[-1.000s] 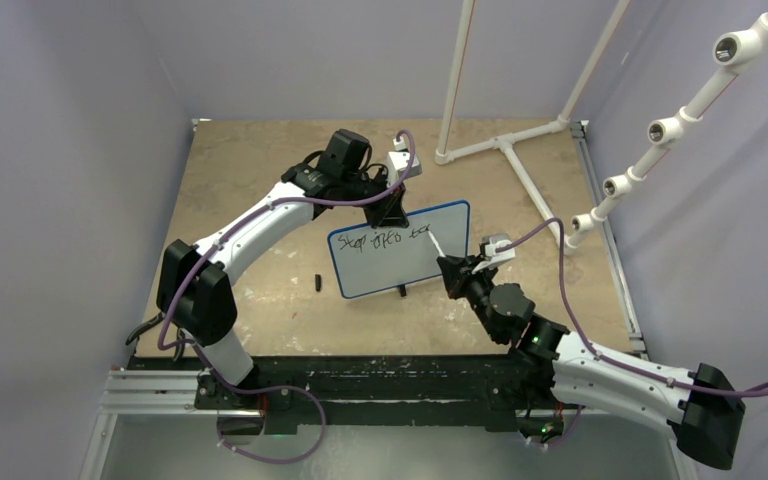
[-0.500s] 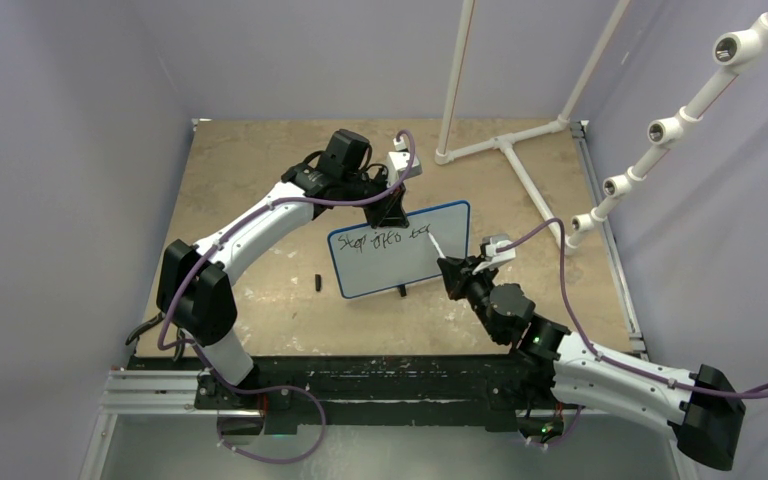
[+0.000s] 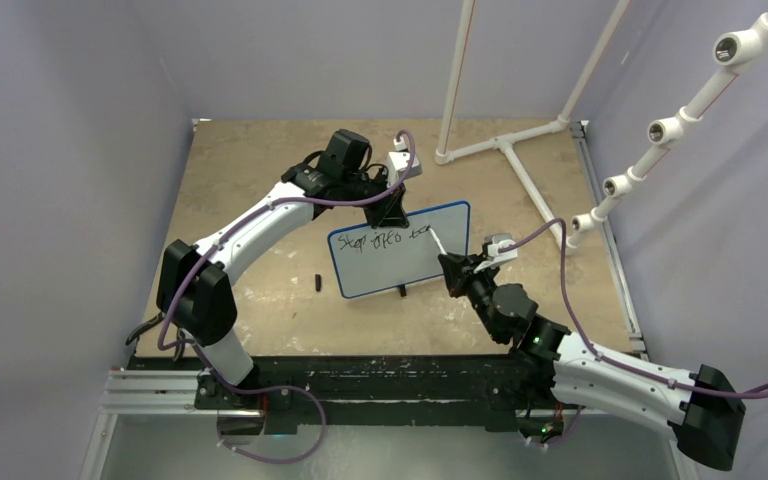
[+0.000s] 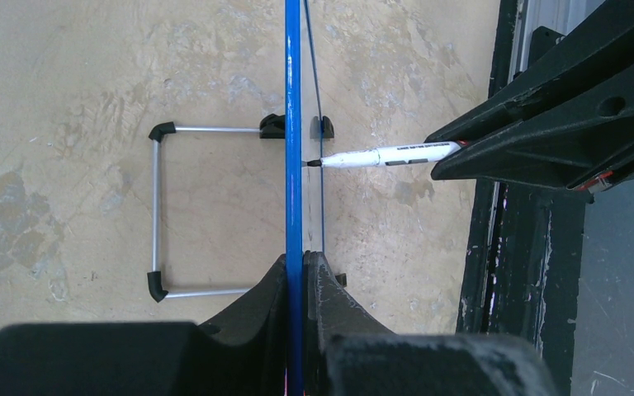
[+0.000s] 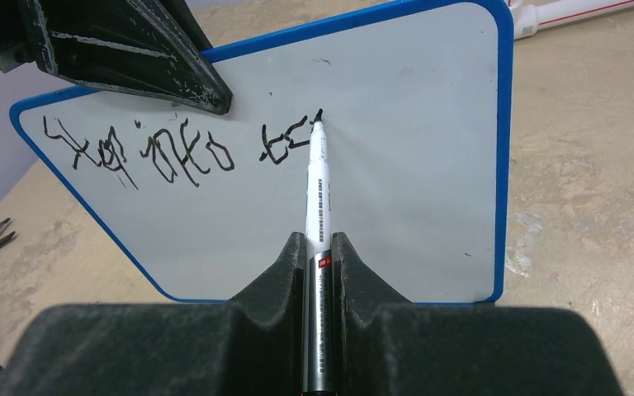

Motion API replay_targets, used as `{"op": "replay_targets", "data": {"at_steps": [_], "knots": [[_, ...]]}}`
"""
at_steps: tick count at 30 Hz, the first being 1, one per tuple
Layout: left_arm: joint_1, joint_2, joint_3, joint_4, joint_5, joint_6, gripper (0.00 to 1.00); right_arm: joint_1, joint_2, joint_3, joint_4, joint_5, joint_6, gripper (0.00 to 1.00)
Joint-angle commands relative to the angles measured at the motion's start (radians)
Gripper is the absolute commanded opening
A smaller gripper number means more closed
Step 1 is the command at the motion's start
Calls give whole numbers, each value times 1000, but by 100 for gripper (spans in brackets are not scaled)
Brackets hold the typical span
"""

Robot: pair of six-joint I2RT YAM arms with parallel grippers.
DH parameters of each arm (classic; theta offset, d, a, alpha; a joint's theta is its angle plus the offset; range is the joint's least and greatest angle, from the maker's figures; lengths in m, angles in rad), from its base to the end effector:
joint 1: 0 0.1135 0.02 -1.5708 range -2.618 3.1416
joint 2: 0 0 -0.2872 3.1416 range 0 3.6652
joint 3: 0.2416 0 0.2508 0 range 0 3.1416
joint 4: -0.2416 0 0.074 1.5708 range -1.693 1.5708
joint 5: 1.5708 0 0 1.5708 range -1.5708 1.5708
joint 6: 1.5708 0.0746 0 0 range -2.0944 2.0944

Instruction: Write a sentence on the whiteboard

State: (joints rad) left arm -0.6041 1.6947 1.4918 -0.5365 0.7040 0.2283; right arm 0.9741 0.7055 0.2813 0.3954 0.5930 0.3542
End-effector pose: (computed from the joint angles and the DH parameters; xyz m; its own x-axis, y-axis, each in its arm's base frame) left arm 0.3041 -0.2685 0.3200 -0.3531 0.4533 -0.8184 0.9307 0.2598 -0.2576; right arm 0.1378 0.1286 0.2503 -0.1442 0.2996 -0.9431 -0.3434 0.8787 0.3316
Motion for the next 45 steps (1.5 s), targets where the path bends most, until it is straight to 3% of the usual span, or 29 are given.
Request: {"op": "replay_targets", "data": {"at_steps": [1,28,45], "knots": [[-8,-8,-27,-63,11,28,0,-3,-8,15,30,36,-11,0],[-8,-12,-27,-62,12,29,0,-3,-12,-3,-67,54,72,0],[-8,-10,-28,-64,15,28,0,-3,-34,13,29,58,-6,0]]}}
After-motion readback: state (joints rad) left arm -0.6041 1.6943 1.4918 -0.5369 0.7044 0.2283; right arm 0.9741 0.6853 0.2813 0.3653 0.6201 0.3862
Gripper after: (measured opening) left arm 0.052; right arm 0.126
